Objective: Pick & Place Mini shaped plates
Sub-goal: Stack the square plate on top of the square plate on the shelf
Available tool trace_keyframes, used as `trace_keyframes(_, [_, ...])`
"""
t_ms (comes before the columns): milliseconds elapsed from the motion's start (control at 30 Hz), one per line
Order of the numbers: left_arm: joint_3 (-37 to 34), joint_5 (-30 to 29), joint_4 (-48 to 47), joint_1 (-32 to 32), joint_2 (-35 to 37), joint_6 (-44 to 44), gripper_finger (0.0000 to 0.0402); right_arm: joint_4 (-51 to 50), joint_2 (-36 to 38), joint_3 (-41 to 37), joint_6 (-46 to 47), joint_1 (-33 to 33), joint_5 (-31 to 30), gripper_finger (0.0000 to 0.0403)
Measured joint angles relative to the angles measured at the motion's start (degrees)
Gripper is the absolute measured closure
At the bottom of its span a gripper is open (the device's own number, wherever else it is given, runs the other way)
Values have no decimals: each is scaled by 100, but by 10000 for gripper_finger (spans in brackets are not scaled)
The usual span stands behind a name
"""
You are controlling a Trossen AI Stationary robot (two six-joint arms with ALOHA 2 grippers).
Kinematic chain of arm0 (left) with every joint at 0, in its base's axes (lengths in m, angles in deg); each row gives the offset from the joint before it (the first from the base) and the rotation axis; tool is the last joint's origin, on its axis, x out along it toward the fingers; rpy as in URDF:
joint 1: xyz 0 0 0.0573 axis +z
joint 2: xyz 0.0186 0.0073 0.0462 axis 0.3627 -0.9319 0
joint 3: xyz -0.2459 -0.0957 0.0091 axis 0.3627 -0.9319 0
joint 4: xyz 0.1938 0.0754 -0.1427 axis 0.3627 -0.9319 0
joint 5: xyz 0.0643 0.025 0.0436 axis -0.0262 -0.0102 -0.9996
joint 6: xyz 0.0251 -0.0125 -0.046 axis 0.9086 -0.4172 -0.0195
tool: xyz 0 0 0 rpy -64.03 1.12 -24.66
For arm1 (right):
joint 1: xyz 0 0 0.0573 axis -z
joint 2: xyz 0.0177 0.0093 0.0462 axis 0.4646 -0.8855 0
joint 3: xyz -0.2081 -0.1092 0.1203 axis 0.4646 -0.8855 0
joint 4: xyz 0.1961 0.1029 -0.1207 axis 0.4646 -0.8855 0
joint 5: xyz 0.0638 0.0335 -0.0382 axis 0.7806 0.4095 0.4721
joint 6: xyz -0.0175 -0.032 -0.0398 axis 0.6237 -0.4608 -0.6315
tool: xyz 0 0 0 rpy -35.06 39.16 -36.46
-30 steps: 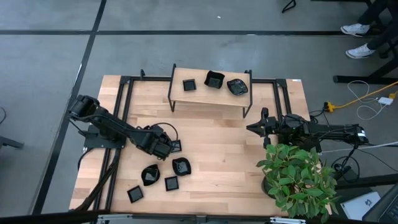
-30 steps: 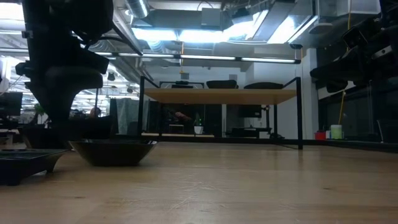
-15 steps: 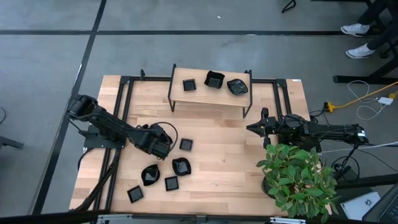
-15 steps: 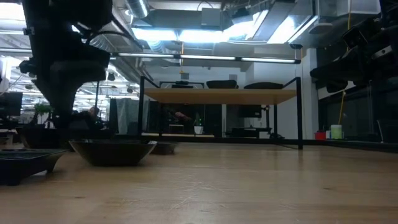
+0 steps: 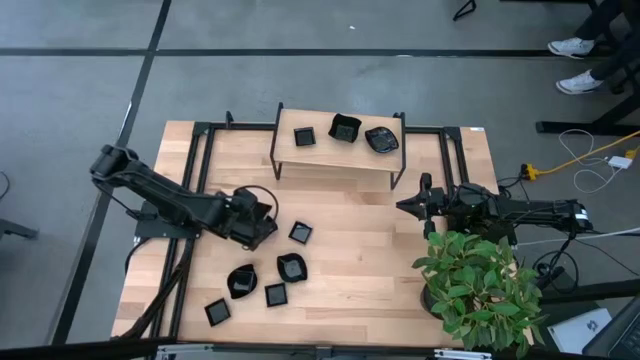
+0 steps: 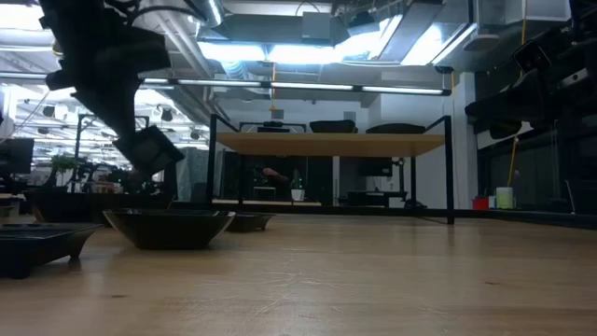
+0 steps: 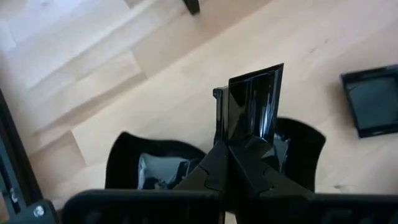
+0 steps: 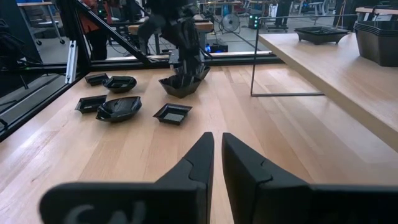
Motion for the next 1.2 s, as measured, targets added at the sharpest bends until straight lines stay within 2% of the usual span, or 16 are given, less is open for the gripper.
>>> trace_keyframes(500, [0,-513,55,-137,497,315,399,0,1,0,0,0,0,369])
trace_keyframes(800, [0,-1273,184,-457,922,357,400,0,0,0,0,0,0,369])
trace_keyframes(1200, [0,-1905,1179,-430,1194,1601,400,0,0,0,0,0,0,369])
